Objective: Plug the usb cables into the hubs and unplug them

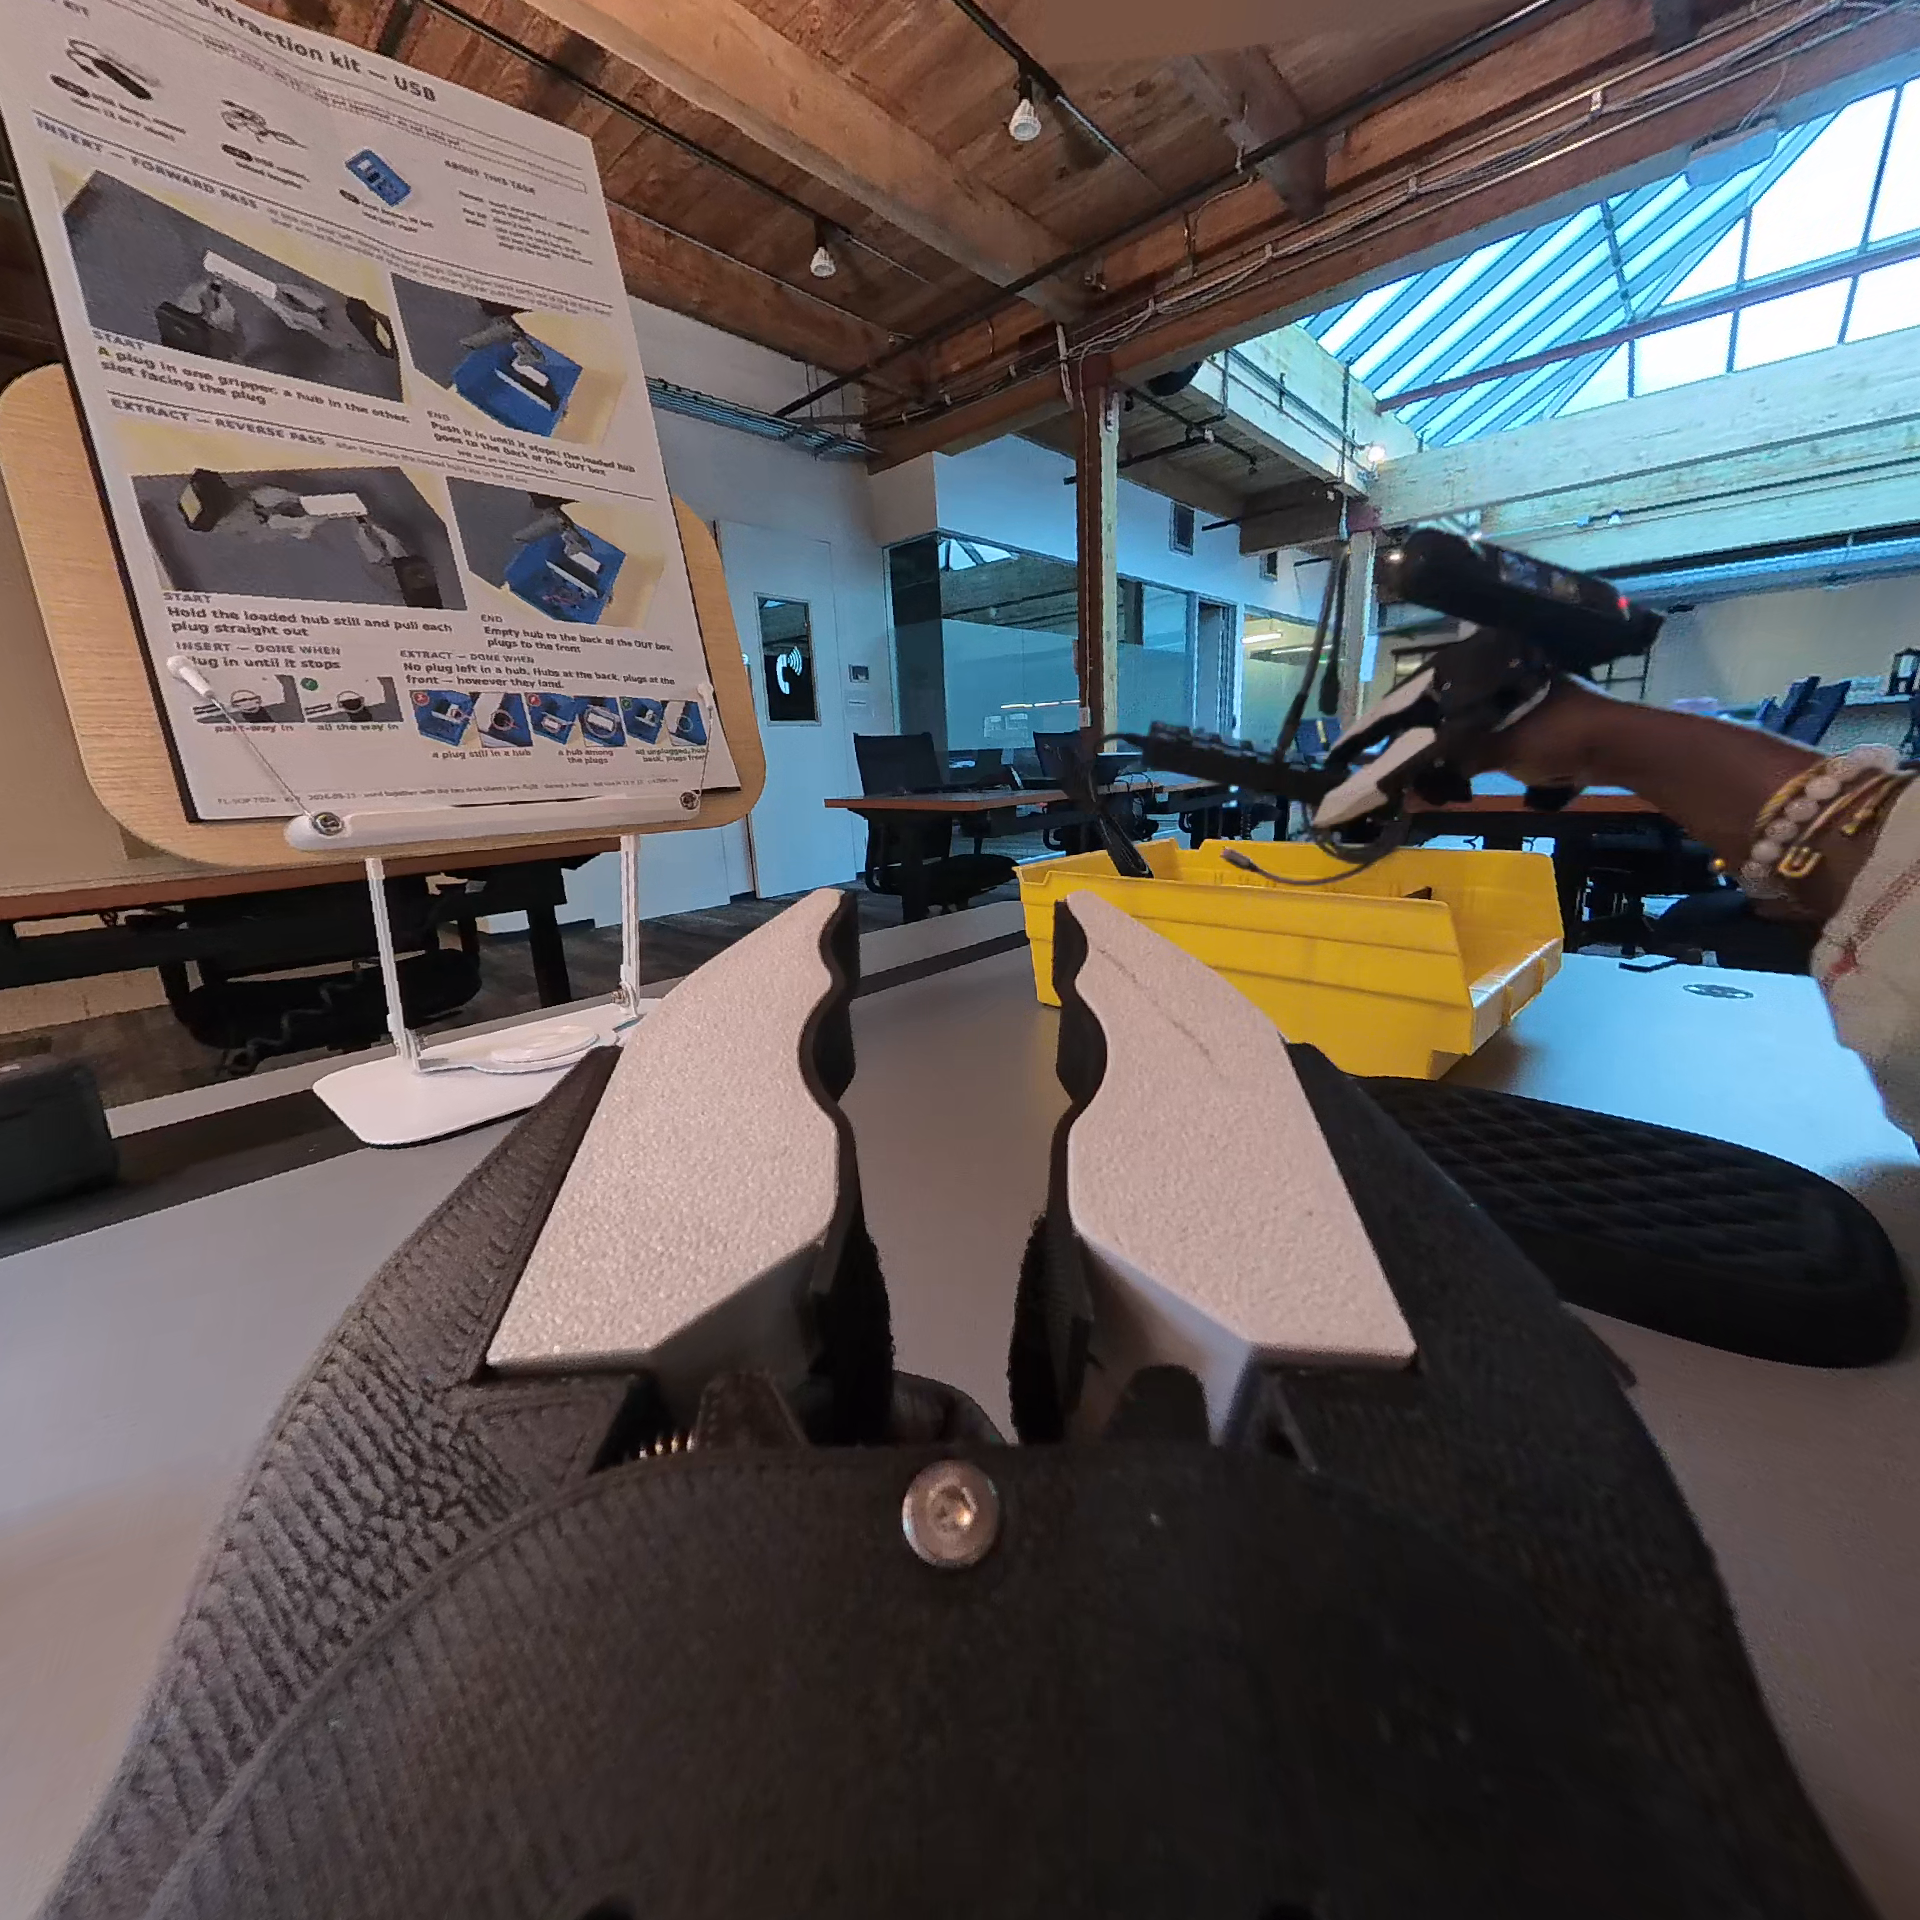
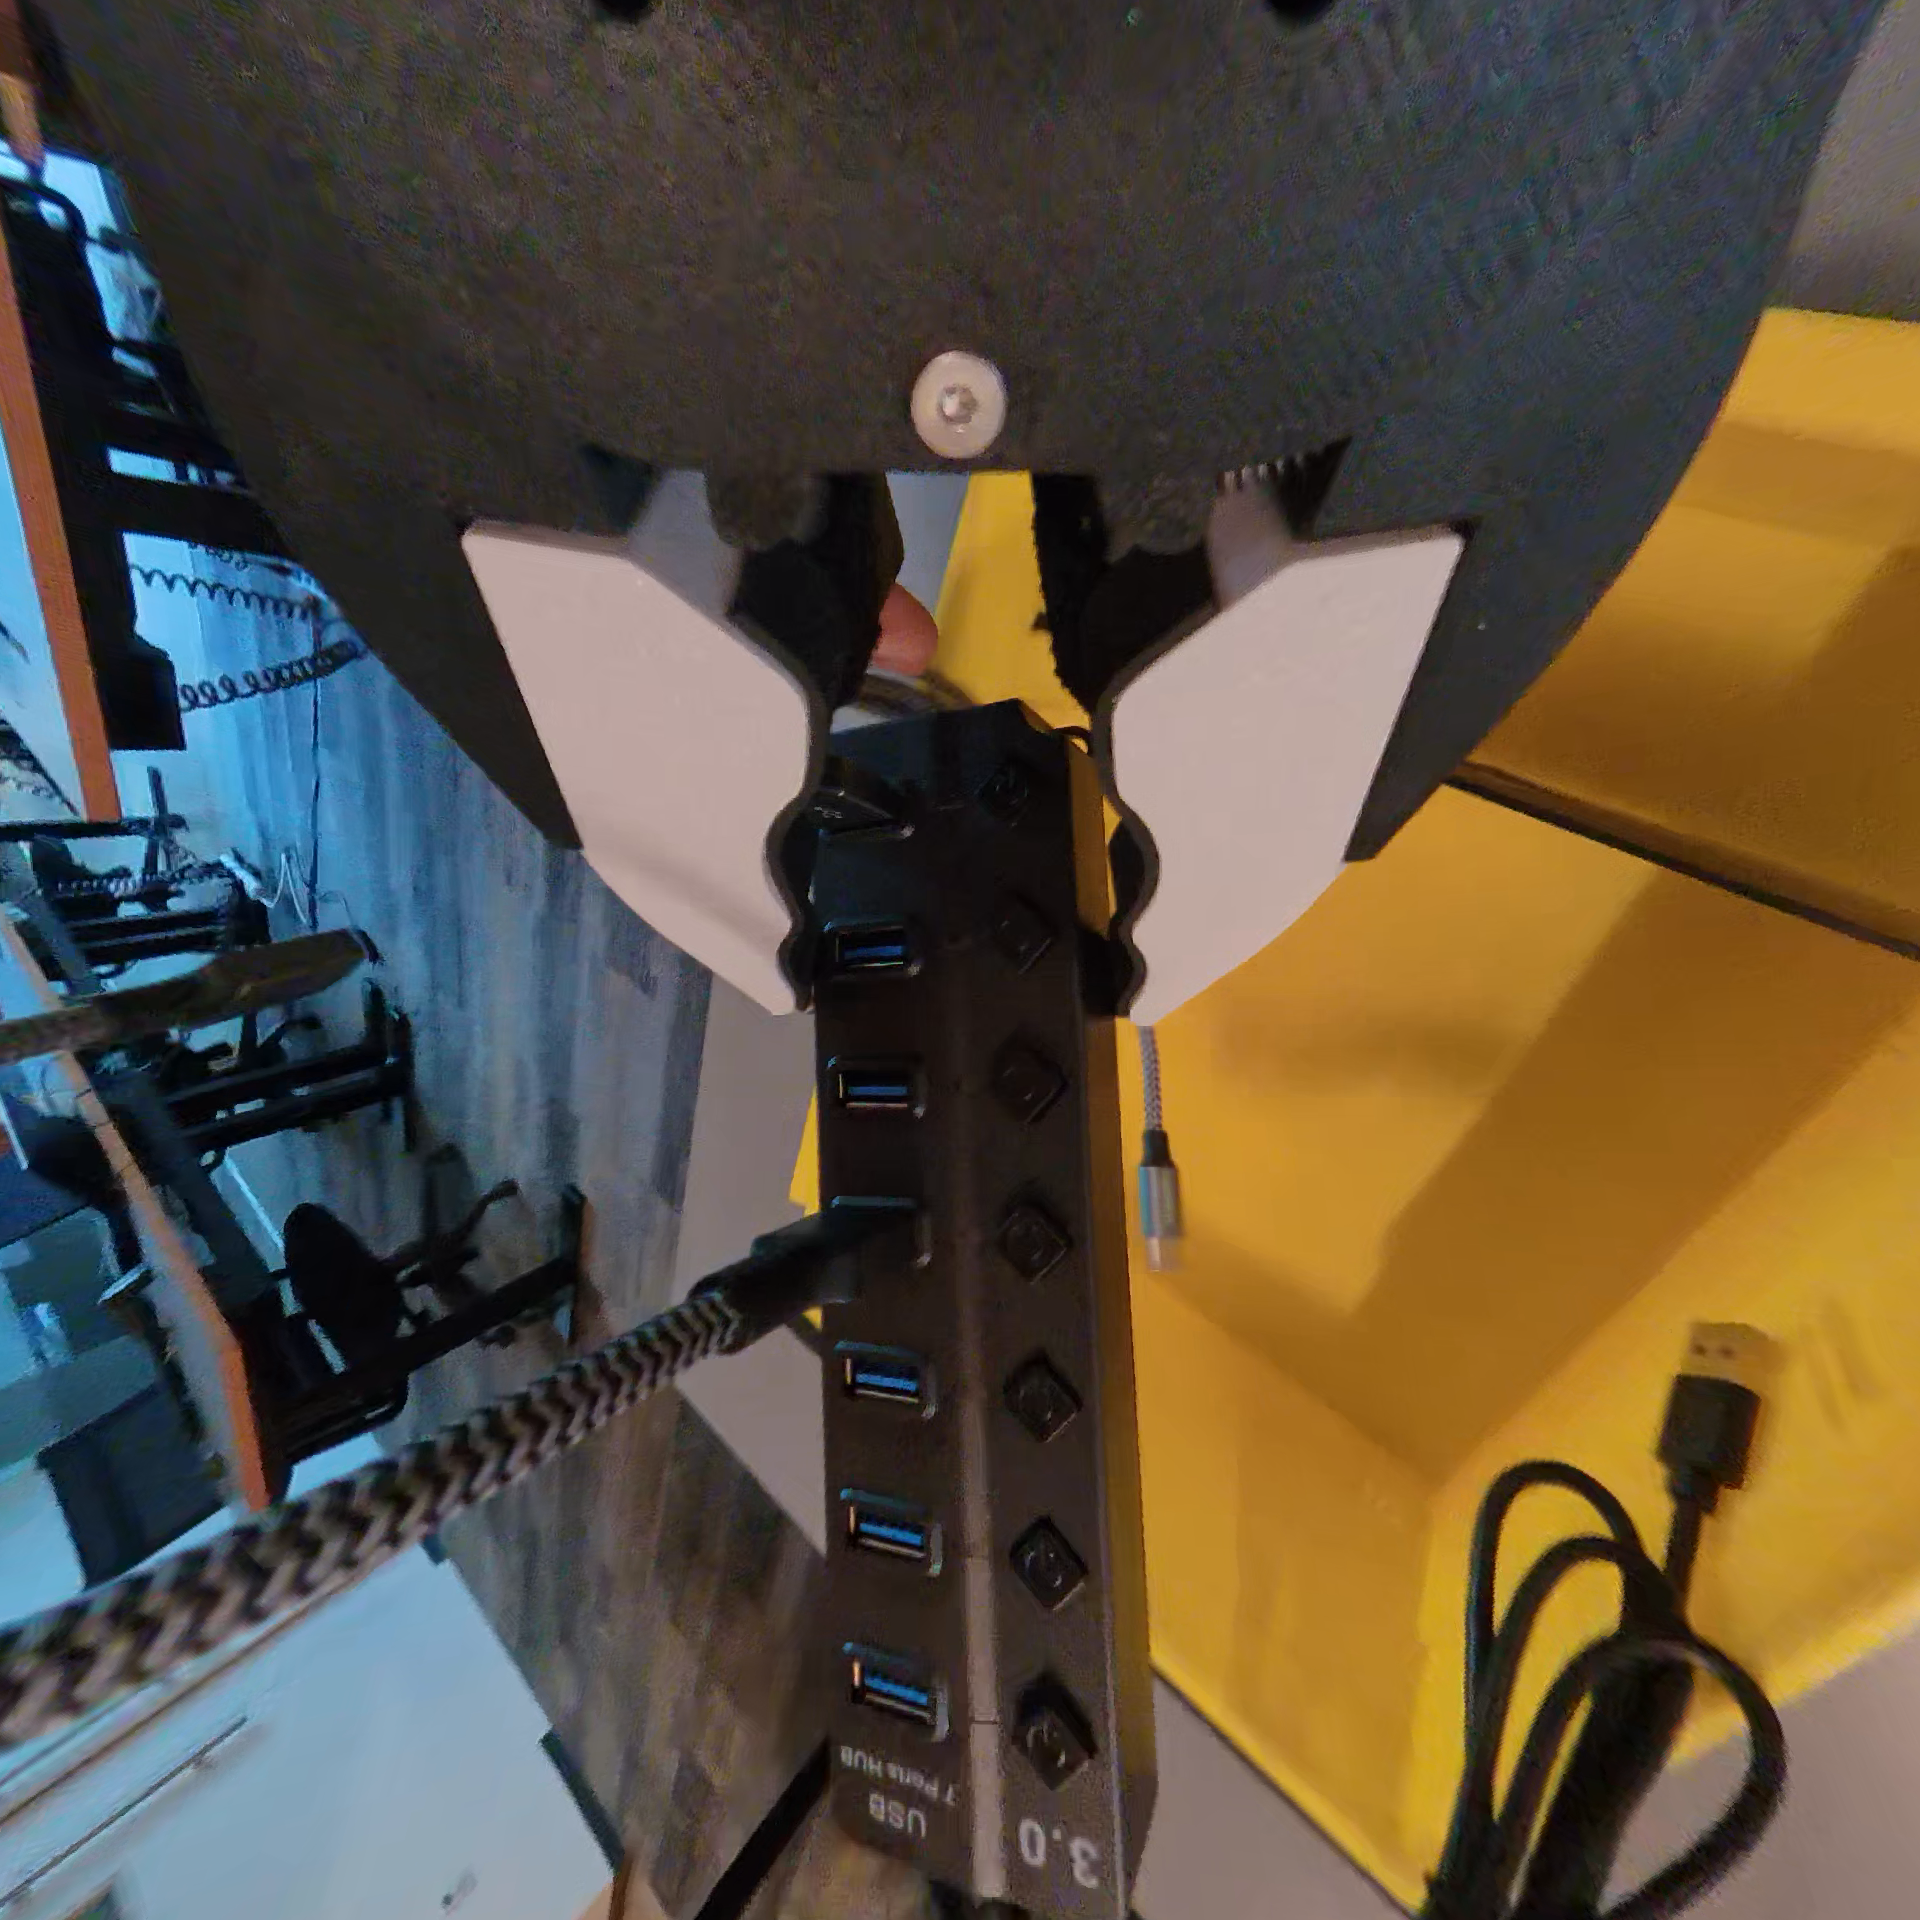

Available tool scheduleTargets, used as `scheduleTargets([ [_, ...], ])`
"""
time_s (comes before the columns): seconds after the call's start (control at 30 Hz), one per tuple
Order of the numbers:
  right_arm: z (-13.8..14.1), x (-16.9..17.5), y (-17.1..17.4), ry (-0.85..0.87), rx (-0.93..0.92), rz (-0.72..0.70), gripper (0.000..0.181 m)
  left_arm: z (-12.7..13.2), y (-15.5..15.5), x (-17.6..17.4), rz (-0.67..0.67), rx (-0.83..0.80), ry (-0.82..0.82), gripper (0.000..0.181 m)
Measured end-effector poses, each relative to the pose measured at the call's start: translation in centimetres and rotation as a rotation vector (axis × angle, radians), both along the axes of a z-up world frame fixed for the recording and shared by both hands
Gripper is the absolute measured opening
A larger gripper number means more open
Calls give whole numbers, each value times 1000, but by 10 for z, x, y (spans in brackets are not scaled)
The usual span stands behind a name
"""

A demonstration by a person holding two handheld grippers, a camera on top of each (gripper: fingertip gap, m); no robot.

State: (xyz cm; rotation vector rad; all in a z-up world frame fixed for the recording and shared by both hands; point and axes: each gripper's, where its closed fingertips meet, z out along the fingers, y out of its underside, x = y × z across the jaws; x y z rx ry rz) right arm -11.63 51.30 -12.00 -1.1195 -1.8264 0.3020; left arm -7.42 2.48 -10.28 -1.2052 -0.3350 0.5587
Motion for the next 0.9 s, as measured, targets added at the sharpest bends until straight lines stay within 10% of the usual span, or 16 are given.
scheduleTargets([
  [0.43,-72,-4,-10,-362,74,27,50,0,0,0,2,4,-2,35],
  [0.77,-17,6,-19,-137,17,-39,50,0,1,1,-1,-1,1,35],
  [0.9,32,21,-81,139,-136,110,42,-1,2,1,1,-6,1,35],
])
